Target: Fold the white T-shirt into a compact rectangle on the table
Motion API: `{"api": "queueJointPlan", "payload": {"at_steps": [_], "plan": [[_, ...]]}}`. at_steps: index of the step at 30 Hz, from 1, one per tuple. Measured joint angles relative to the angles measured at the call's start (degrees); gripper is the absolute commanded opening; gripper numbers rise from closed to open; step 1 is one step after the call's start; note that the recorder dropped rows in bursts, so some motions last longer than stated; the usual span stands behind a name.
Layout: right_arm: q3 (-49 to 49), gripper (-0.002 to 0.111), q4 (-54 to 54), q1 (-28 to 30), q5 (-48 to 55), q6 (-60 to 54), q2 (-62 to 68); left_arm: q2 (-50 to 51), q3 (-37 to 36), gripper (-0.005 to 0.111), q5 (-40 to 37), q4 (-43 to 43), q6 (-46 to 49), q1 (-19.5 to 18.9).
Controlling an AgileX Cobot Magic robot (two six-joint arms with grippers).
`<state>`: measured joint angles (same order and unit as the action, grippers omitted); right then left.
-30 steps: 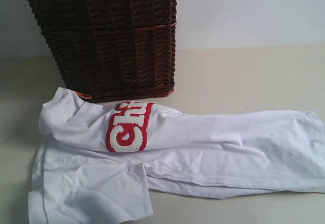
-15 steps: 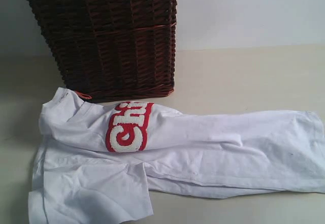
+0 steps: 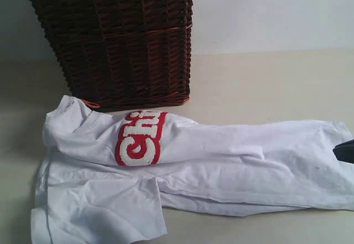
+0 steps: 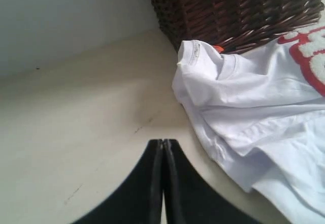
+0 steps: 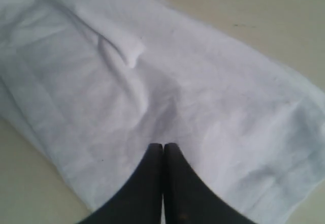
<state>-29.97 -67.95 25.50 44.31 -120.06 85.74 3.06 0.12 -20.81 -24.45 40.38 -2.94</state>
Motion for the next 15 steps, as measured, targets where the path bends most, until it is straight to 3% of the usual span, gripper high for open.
{"api": "queueJointPlan", "payload": {"at_steps": [5, 15], "plan": [[-6.0, 0.0, -12.0, -7.7, -8.3, 0.0, 11.4, 0.0, 0.0, 0.0, -0.1, 0.0, 0.0, 0.0], [-17.0, 0.0, -16.9, -10.3, -11.0, 0.0, 27.2, 0.0, -0.1, 0.0, -0.1, 0.0, 0.0, 0.0]]}}
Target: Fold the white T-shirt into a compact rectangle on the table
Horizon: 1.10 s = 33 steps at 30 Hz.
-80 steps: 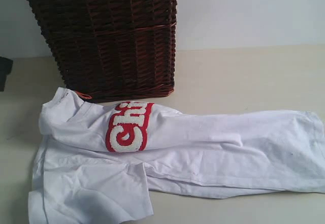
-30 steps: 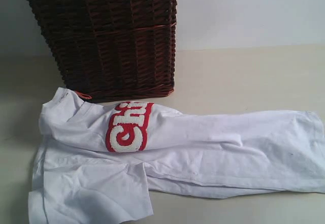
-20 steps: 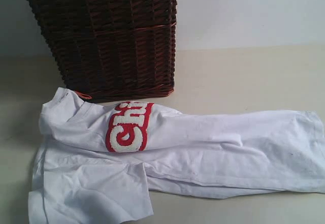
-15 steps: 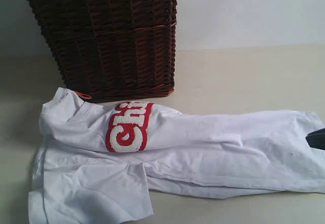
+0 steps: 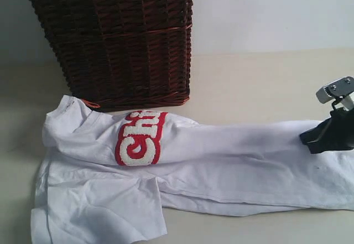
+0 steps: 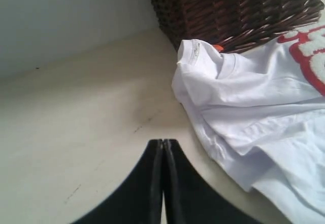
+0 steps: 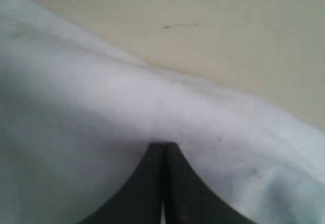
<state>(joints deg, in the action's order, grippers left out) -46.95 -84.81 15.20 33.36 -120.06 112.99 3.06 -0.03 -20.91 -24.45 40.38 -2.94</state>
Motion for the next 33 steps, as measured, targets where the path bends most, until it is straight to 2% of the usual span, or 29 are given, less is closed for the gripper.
{"api": "queueJointPlan", "payload": {"at_steps": [11, 13, 18, 20, 24, 28, 33], "plan": [[-11.5, 0.002, -0.8, 0.0, -2.3, 0.0, 7.5, 0.0, 0.0, 0.0, 0.0, 0.0, 0.0, 0.0], [-12.2, 0.01, -0.8, 0.0, -2.4, 0.0, 7.9, 0.0, 0.0, 0.0, 0.0, 0.0, 0.0, 0.0], [-12.5, 0.04, 1.9, 0.0, -2.7, 0.7, 7.6, 0.0, 0.0, 0.0, 0.0, 0.0, 0.0, 0.0], [-12.5, 0.048, 4.8, 0.0, -3.0, 2.4, 6.4, 0.0, 0.0, 0.0, 0.0, 0.0, 0.0, 0.0], [-12.5, 0.052, 12.1, 0.0, -2.6, 9.0, 0.7, 0.0, 0.0, 0.0, 0.0, 0.0, 0.0, 0.0], [-12.5, 0.052, 19.9, 0.0, 3.3, 14.6, -5.6, 0.0, 0.0, 0.0, 0.0, 0.0, 0.0, 0.0], [-12.0, 0.051, 35.4, -2.6, 19.7, 17.6, -9.0, 0.0, 0.0, 0.0, 0.0, 0.0, 0.0, 0.0]]}}
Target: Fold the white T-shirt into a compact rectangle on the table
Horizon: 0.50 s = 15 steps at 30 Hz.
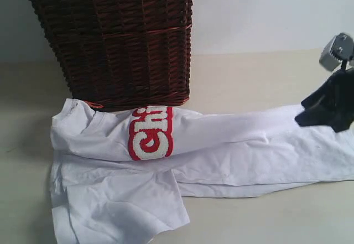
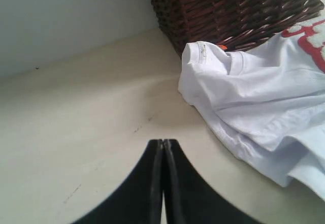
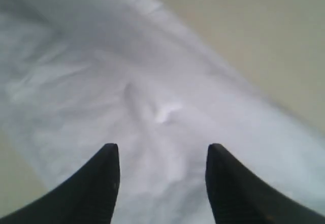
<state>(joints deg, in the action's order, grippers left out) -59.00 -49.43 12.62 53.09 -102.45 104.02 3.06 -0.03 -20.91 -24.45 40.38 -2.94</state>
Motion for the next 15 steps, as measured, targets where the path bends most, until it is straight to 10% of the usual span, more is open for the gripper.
{"api": "queueJointPlan", "payload": {"at_steps": [11, 15], "plan": [[8.4, 0.05, 12.5, -7.1, -8.8, 0.1, 5.4, 0.0, 0.0, 0.0, 0.0, 0.0, 0.0, 0.0], [9.8, 0.026, 11.6, -7.9, -12.5, 0.0, 4.9, 0.0, 0.0, 0.0, 0.0, 0.0, 0.0, 0.0]]}}
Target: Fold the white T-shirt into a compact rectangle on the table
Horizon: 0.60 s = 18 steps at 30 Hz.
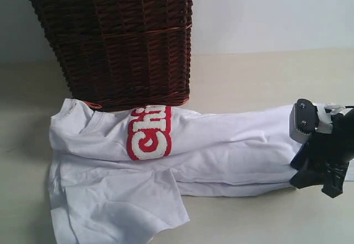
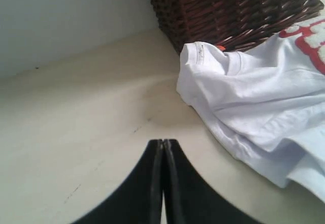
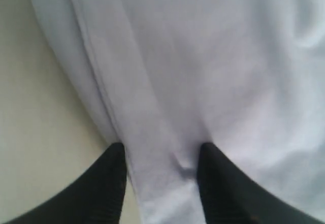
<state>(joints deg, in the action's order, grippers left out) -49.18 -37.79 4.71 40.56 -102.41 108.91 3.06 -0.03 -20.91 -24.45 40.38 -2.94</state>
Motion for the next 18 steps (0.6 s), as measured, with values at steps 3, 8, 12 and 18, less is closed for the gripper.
{"api": "queueJointPlan", "payload": {"at_steps": [3, 8, 12, 18], "plan": [[0.1, 0.002, -0.5, -0.2, -2.5, 0.0, -0.1, 0.0, 0.0, 0.0, 0.0, 0.0, 0.0, 0.0], [0.1, 0.0, -0.7, -0.2, -2.8, 0.2, -0.6, 0.0, 0.0, 0.0, 0.0, 0.0, 0.0, 0.0], [0.3, 0.0, 2.2, -0.2, 0.6, 0.2, -1.2, 0.0, 0.0, 0.0, 0.0, 0.0, 0.0, 0.0], [0.4, 0.035, 15.3, -0.2, 11.0, 1.2, -1.6, 0.0, 0.0, 0.0, 0.0, 0.0, 0.0, 0.0]]}}
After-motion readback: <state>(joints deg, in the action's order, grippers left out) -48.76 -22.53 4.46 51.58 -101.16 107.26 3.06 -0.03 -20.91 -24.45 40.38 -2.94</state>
